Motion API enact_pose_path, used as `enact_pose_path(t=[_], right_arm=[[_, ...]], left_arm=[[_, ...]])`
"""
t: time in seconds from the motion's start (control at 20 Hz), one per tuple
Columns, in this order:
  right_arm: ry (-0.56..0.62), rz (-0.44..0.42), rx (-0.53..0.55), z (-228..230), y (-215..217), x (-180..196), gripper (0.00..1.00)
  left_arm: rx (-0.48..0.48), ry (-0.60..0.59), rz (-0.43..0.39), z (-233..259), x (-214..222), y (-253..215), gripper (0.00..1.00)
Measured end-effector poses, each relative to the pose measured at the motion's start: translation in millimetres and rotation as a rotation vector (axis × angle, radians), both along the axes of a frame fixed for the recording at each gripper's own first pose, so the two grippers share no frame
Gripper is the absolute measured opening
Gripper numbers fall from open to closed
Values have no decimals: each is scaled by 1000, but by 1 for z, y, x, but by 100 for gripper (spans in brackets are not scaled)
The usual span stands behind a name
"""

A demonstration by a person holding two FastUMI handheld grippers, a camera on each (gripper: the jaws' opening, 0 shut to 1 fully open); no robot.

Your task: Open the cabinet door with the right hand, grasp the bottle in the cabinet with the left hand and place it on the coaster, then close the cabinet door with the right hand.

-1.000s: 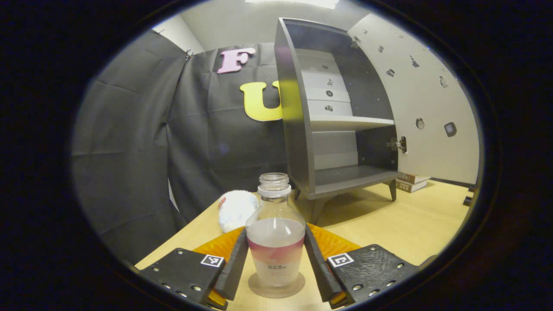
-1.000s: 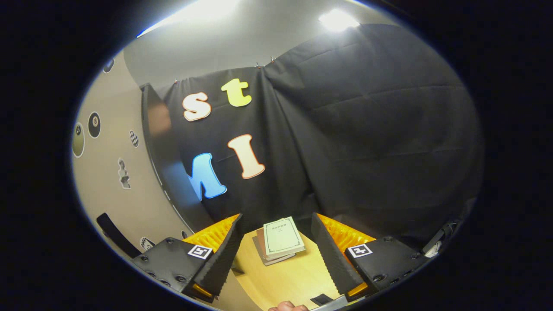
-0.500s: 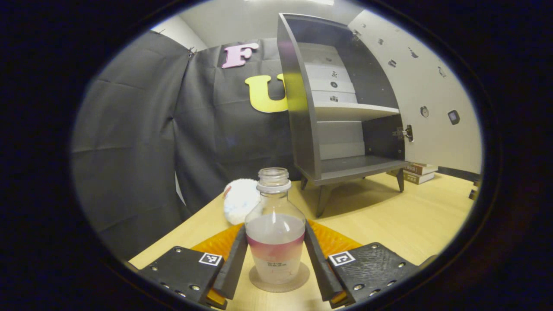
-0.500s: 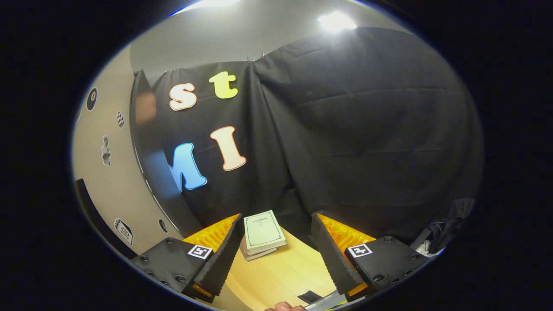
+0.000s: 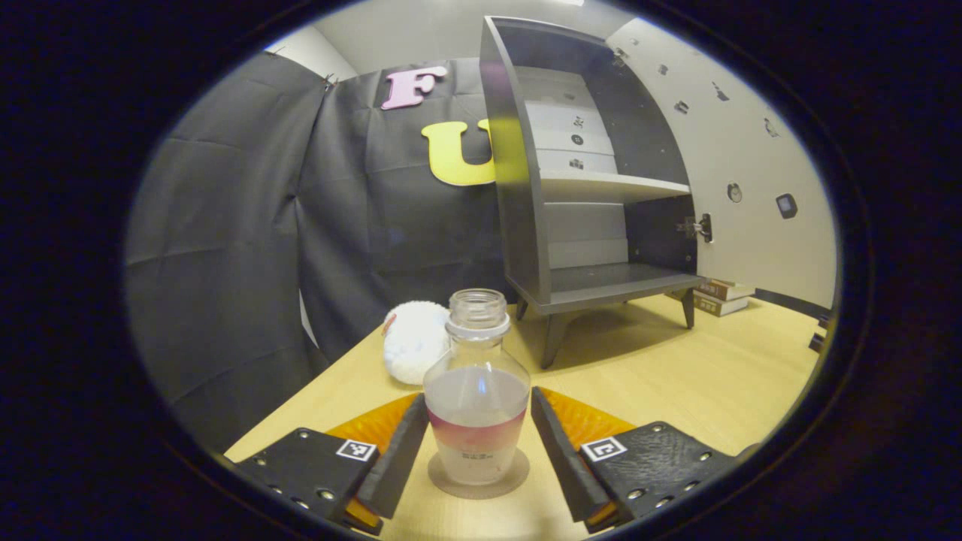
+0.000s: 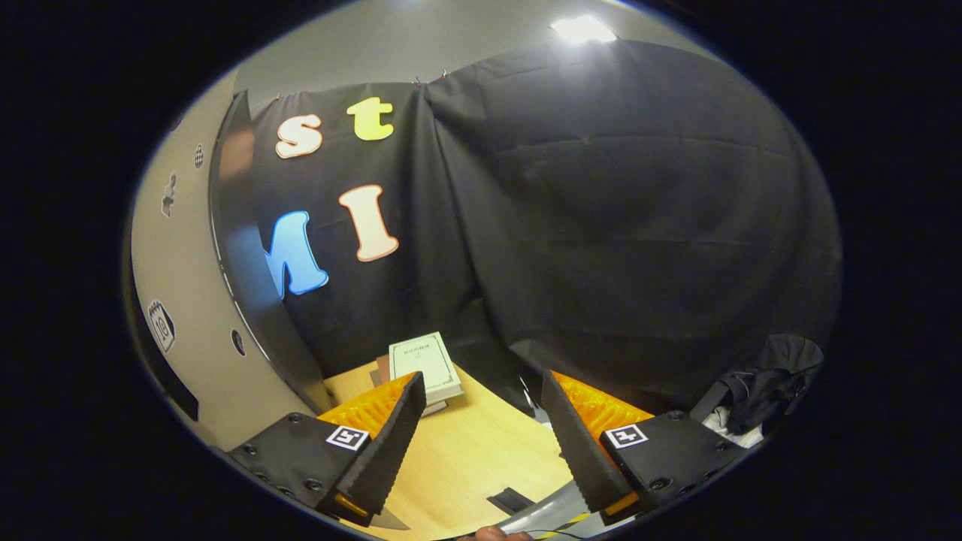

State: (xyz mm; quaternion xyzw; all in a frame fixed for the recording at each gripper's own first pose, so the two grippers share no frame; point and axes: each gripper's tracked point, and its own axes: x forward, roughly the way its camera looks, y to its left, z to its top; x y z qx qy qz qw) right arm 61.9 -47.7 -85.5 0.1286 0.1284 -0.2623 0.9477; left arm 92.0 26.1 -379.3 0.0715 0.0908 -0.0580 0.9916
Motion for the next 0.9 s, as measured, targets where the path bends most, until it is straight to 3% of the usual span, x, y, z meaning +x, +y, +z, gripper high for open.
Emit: enact_pose_path(t=[0.3,0.55,0.6,0.85,0.9], right_arm=[[28,-7,-9,-31,-5,-20,98],[-2,9,12,-32,-18,-7,98],[-17,18,21,-27,-19,-2,98],[-89,101,-33,0,-14,18,98],[-89,126,-56,4,-12,23,98]], left_arm=[[26,-31,22,51,-12,11,83],[42,-38,85,103,-50,12,83],[41,-37,101,115,-59,8,87],[27,-80,170,181,-85,-28,84],[-2,-72,139,182,-90,-48,85]])
